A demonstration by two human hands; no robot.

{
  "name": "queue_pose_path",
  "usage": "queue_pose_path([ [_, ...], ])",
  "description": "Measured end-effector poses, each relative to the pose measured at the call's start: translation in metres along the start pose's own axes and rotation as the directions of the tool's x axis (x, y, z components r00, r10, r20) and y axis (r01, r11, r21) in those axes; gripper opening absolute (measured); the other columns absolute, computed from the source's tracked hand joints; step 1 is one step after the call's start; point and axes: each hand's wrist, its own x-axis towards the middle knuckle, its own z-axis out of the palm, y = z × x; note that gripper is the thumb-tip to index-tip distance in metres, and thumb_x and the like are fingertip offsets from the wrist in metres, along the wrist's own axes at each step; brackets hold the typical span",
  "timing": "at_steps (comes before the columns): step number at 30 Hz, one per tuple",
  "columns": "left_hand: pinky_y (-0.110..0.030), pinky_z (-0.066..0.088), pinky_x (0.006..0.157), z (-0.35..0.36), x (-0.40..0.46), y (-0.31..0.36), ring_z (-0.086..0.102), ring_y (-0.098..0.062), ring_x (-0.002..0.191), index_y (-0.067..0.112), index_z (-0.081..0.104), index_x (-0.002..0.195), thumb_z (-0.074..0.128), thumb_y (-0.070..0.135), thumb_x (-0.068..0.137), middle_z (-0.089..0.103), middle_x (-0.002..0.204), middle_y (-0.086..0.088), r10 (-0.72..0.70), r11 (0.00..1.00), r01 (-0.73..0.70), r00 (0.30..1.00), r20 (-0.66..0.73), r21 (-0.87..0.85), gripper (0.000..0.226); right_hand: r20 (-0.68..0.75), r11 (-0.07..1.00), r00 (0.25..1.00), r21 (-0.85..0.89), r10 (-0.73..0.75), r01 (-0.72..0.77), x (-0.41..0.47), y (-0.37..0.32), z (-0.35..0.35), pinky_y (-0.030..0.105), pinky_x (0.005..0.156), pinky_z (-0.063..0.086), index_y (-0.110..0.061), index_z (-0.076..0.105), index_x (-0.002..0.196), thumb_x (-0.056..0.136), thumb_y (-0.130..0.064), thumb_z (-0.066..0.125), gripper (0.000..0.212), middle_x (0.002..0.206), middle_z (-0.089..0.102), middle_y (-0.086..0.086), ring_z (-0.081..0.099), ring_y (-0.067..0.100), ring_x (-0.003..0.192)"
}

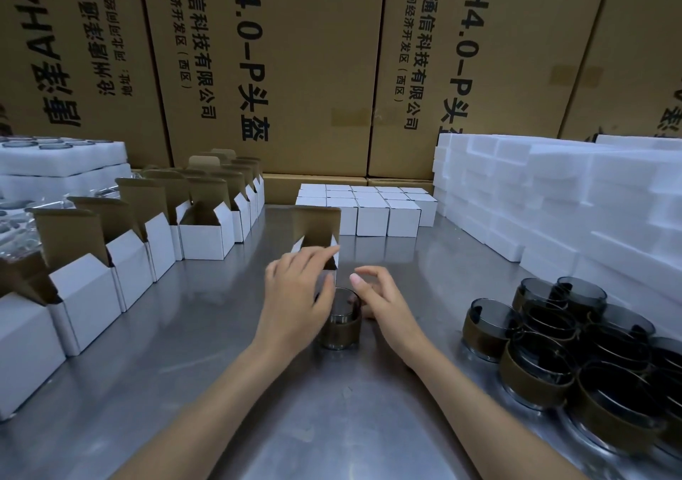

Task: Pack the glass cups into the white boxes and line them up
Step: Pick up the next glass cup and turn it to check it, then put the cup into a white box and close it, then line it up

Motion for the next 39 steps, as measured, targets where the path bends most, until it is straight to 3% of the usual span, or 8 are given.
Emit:
queue_pose_path([
  [4, -0.020, 0.024, 0.107, 0.000, 0.001, -0.010, 0.031, -0.001, 0.127, 0.022, 0.045, 0.137, 0.054, 0.021, 0.090, 0.039, 0.140, 0.009, -0.193, 0.950, 0.149, 0.971, -0.141, -0.275, 0.048, -0.012, 1.000, 1.000, -0.003, 0.024, -0.024, 0.002, 0.001, -0.001, 0.025, 0.067, 0.044, -0.030, 0.056, 0.099, 0.093, -0.038, 0.056, 0.010, 0.066, 0.057, -0.010, 0.059, 0.008, 0.069],
  [7, -0.027, 0.020, 0.114, 0.002, 0.001, -0.022, 0.022, -0.001, 0.138, 0.030, 0.031, 0.146, 0.058, 0.023, 0.094, 0.026, 0.153, 0.010, -0.438, 0.772, 0.391, 0.899, 0.027, -0.500, 0.059, -0.016, 0.999, 1.000, -0.032, 0.008, -0.009, 0.002, 0.001, 0.001, 0.022, 0.070, 0.046, -0.033, 0.054, 0.101, 0.093, -0.038, 0.056, 0.010, 0.076, 0.060, -0.008, 0.060, 0.009, 0.077],
  [12, -0.016, 0.025, 0.102, 0.007, -0.004, -0.026, 0.033, 0.002, 0.132, 0.031, 0.053, 0.133, 0.053, 0.027, 0.096, 0.044, 0.143, 0.010, -0.338, 0.846, 0.348, 0.936, 0.098, -0.405, 0.036, 0.024, 0.975, 0.991, -0.178, -0.130, 0.132, -0.002, 0.000, 0.004, 0.022, 0.092, 0.042, -0.050, 0.048, 0.117, 0.095, -0.039, 0.052, 0.025, 0.126, 0.050, -0.014, 0.053, 0.005, 0.111],
  [19, -0.020, 0.040, 0.086, 0.007, -0.005, -0.021, 0.052, 0.002, 0.110, 0.034, 0.061, 0.115, 0.055, 0.032, 0.094, 0.058, 0.120, 0.017, -0.291, 0.908, 0.285, 0.956, 0.027, -0.308, 0.023, 0.115, 0.924, 0.973, -0.309, -0.200, 0.226, -0.003, 0.000, 0.011, 0.027, 0.107, 0.032, -0.052, 0.048, 0.121, 0.097, -0.045, 0.041, 0.026, 0.137, 0.046, -0.020, 0.035, -0.005, 0.130],
  [23, -0.023, 0.043, 0.081, 0.005, -0.003, -0.021, 0.055, 0.002, 0.101, 0.032, 0.061, 0.115, 0.049, 0.030, 0.097, 0.060, 0.118, 0.015, -0.294, 0.919, 0.276, 0.956, -0.023, -0.283, 0.021, 0.113, 0.911, 0.978, -0.359, -0.173, 0.202, -0.003, 0.001, 0.011, 0.020, 0.098, 0.032, -0.057, 0.039, 0.129, 0.096, -0.055, 0.033, 0.034, 0.136, 0.043, -0.028, 0.037, -0.014, 0.122],
  [28, -0.032, 0.049, 0.079, 0.001, -0.003, -0.024, 0.051, 0.016, 0.083, 0.027, 0.054, 0.117, 0.046, 0.026, 0.099, 0.055, 0.114, 0.015, -0.328, 0.906, 0.291, 0.941, -0.076, -0.307, 0.020, 0.011, 0.891, 0.988, -0.430, -0.155, 0.145, -0.006, -0.001, 0.008, 0.038, 0.095, 0.044, -0.049, 0.040, 0.128, 0.089, -0.063, 0.029, 0.042, 0.126, 0.056, -0.017, 0.053, 0.008, 0.118],
  [32, -0.024, 0.047, 0.072, 0.003, -0.001, -0.023, 0.055, 0.004, 0.089, 0.030, 0.056, 0.104, 0.050, 0.019, 0.094, 0.055, 0.108, 0.011, -0.378, 0.868, 0.321, 0.922, -0.083, -0.379, 0.016, -0.132, 0.868, 0.973, -0.485, -0.190, 0.103, -0.006, -0.003, 0.007, 0.031, 0.081, 0.040, -0.035, 0.049, 0.120, 0.099, -0.046, 0.037, 0.027, 0.118, 0.065, -0.012, 0.058, 0.012, 0.107],
  [39, -0.041, 0.055, 0.084, 0.003, 0.003, -0.025, 0.061, -0.020, 0.097, 0.020, 0.059, 0.077, 0.050, 0.017, 0.096, 0.060, 0.111, 0.000, -0.529, 0.675, 0.446, 0.848, 0.036, -0.588, 0.021, -0.242, 0.874, 0.940, -0.475, -0.242, 0.102, -0.004, -0.008, 0.001, 0.026, 0.062, 0.034, -0.038, 0.053, 0.084, 0.099, -0.037, 0.041, 0.019, 0.078, 0.064, -0.018, 0.056, 0.002, 0.071],
])
